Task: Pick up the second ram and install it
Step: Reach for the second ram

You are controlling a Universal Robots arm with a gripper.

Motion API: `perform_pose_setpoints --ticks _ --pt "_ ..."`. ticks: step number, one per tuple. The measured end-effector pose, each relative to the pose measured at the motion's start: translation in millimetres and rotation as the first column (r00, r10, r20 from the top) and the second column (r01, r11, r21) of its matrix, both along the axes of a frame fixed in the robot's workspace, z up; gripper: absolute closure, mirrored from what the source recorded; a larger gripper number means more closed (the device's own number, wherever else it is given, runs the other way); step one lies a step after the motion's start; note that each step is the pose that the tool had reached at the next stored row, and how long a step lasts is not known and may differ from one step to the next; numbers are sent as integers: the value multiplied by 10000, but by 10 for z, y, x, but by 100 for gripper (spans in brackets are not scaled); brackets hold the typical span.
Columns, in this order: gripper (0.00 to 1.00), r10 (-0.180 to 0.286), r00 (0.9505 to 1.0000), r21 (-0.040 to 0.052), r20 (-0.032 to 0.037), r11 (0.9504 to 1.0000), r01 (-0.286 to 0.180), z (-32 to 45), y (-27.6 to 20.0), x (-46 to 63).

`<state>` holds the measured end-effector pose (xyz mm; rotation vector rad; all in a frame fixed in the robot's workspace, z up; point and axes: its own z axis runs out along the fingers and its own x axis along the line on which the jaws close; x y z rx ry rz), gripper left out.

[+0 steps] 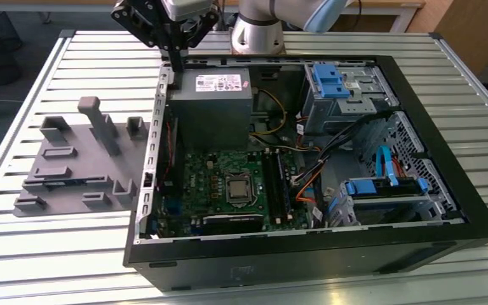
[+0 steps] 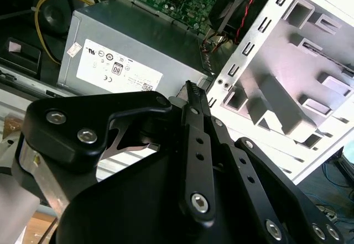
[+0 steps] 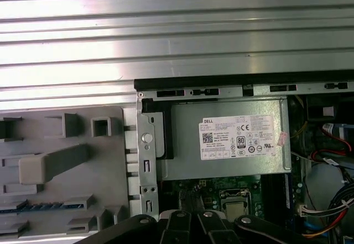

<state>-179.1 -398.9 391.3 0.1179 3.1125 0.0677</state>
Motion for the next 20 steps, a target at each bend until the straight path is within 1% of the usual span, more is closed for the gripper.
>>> perform_pose_setpoints --ticks 20 --pt "89 0 10000 0 0 10000 0 -2 0 -85"
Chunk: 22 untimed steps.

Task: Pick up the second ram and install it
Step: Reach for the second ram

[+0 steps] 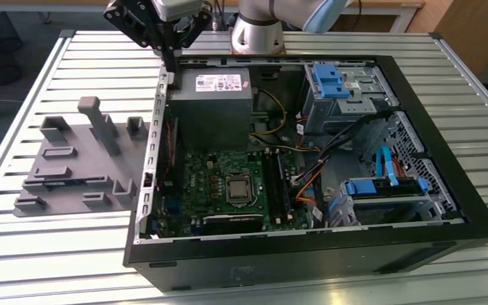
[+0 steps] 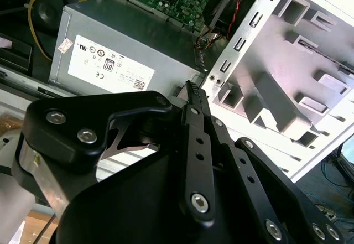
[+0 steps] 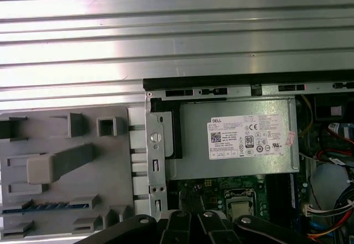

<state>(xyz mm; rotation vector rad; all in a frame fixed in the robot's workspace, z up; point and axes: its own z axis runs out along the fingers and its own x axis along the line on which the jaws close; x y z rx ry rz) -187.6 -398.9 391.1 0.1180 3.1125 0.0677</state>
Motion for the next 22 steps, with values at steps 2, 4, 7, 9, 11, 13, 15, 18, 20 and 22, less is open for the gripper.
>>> perform_pose_setpoints --ticks 2,4,7,9,11,13,15,18,20,22 --pt "89 0 10000 0 1 10000 0 -1 0 -9" --pt "89 0 10000 0 0 10000 0 0 0 -18" --pt "89 0 10000 0 0 10000 0 -1 0 -33" --pt "89 1 10000 0 0 10000 -1 -1 0 -41" --pt "89 0 10000 0 0 10000 0 -1 0 -50" --pt "89 0 10000 0 0 10000 0 -1 0 -59" --pt "89 0 10000 -1 0 10000 0 -1 0 -67" --pt "89 0 10000 0 0 10000 0 -2 0 -78" --pt "89 0 10000 0 0 10000 0 -2 0 -86" --pt "89 0 10000 0 0 10000 0 -3 0 -95"
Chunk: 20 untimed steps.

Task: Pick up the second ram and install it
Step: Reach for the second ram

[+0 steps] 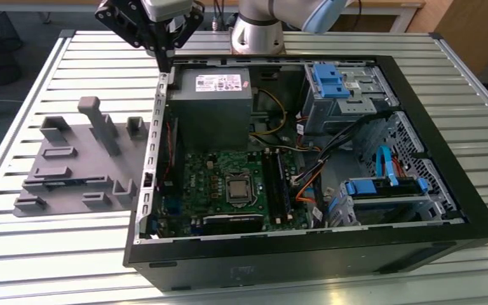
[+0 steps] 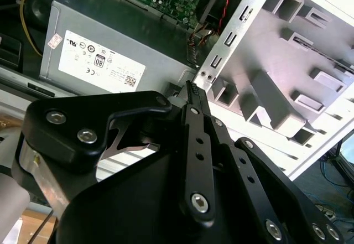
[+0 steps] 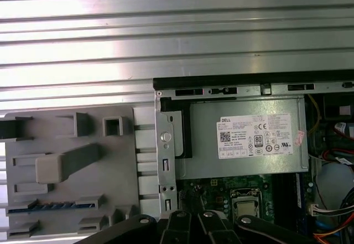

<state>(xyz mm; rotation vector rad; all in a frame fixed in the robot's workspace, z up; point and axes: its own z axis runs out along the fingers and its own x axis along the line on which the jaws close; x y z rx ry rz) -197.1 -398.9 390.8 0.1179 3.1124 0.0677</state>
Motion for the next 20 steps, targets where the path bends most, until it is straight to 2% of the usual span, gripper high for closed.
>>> perform_pose_setpoints --ticks 20 --pt "89 0 10000 0 0 10000 0 -7 0 -89"
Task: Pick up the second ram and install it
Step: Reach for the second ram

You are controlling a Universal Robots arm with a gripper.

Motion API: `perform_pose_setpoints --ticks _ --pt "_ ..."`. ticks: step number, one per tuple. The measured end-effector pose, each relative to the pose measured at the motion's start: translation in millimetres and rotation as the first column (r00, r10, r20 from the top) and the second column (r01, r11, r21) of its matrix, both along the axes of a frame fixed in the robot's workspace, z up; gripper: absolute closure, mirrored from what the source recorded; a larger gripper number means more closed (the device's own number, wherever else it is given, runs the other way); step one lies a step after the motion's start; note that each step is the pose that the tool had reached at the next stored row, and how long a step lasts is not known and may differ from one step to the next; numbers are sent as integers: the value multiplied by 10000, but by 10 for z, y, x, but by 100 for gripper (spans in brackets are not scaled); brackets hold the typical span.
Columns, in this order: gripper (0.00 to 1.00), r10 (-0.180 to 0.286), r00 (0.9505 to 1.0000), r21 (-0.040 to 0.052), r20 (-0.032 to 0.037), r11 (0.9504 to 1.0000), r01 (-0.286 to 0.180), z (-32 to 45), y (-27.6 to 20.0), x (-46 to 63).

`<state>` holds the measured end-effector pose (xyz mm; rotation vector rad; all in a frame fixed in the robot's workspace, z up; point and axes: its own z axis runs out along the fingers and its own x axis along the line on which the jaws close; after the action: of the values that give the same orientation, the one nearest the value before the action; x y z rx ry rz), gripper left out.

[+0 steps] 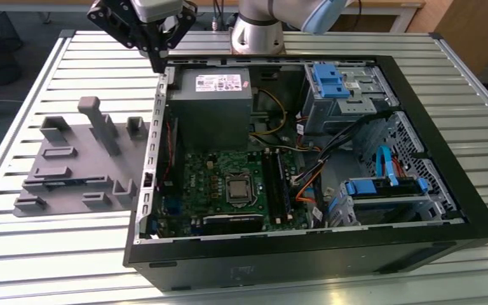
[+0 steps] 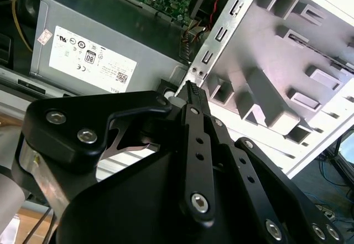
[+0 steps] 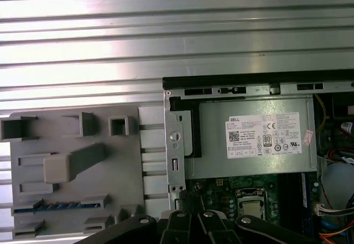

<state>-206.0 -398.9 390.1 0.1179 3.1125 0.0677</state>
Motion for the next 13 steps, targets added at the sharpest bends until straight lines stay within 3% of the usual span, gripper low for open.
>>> perform_pose_setpoints --ticks 13 --pt "89 0 10000 0 0 10000 0 -3 0 -48"
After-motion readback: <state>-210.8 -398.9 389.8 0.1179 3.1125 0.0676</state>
